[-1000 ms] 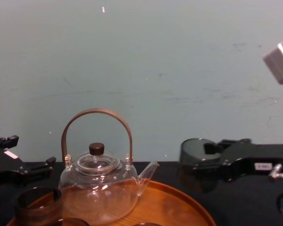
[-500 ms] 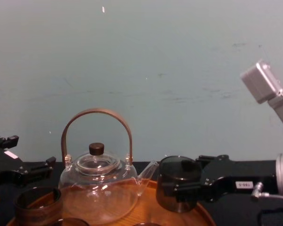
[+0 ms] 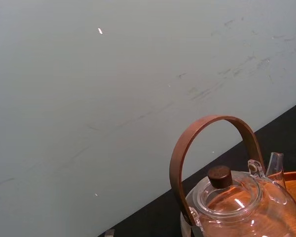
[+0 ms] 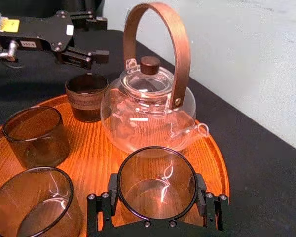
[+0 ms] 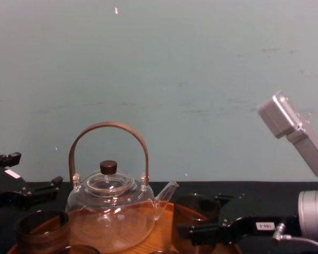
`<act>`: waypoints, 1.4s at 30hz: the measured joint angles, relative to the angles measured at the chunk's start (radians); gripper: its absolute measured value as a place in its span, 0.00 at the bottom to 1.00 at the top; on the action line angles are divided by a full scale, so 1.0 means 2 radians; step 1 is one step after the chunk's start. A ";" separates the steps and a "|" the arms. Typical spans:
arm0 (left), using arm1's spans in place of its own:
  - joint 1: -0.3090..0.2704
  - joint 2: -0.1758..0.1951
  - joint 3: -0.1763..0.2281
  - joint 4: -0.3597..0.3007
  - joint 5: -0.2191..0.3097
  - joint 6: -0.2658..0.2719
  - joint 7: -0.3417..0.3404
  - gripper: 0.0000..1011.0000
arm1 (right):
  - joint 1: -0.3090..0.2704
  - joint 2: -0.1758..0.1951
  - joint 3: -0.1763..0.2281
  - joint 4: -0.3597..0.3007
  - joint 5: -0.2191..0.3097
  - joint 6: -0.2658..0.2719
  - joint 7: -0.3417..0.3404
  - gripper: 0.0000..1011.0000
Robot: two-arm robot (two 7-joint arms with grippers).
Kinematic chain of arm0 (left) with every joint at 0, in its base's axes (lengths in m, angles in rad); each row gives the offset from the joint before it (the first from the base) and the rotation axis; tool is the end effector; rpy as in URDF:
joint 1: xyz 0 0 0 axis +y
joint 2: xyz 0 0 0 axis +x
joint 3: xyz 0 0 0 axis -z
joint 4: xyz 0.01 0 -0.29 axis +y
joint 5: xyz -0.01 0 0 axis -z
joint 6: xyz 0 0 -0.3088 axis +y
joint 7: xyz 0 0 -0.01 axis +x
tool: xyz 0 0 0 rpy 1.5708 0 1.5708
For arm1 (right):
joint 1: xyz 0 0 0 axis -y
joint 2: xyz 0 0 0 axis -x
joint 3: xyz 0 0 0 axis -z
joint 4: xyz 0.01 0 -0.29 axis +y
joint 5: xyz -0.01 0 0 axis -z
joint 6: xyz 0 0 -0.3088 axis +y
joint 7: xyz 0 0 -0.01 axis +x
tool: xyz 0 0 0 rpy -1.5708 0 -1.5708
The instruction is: Pick up the glass from the table and place it on the tray.
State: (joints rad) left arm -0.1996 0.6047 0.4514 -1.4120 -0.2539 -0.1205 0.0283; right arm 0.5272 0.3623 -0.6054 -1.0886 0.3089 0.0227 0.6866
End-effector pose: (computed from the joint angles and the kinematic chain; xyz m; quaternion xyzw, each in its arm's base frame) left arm 0.3581 0.0827 -0.3022 0.1415 -0.1325 0.5799 0.7913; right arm 0.4439 -0.0052 -0.2923 -0.1620 0.0007 -0.2673 0.9499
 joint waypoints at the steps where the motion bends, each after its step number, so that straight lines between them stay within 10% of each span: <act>1: 0.000 0.000 0.000 0.000 0.000 0.000 0.000 0.99 | 0.001 -0.001 -0.001 0.003 -0.001 -0.001 0.000 0.90; 42: 0.000 0.000 0.000 0.000 0.000 0.000 0.000 0.99 | 0.005 -0.017 -0.006 0.037 -0.018 -0.004 -0.011 0.99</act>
State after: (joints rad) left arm -0.1996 0.6047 0.4514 -1.4120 -0.2539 -0.1205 0.0283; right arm 0.5377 0.3283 -0.6171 -1.0145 0.2724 0.0139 0.6650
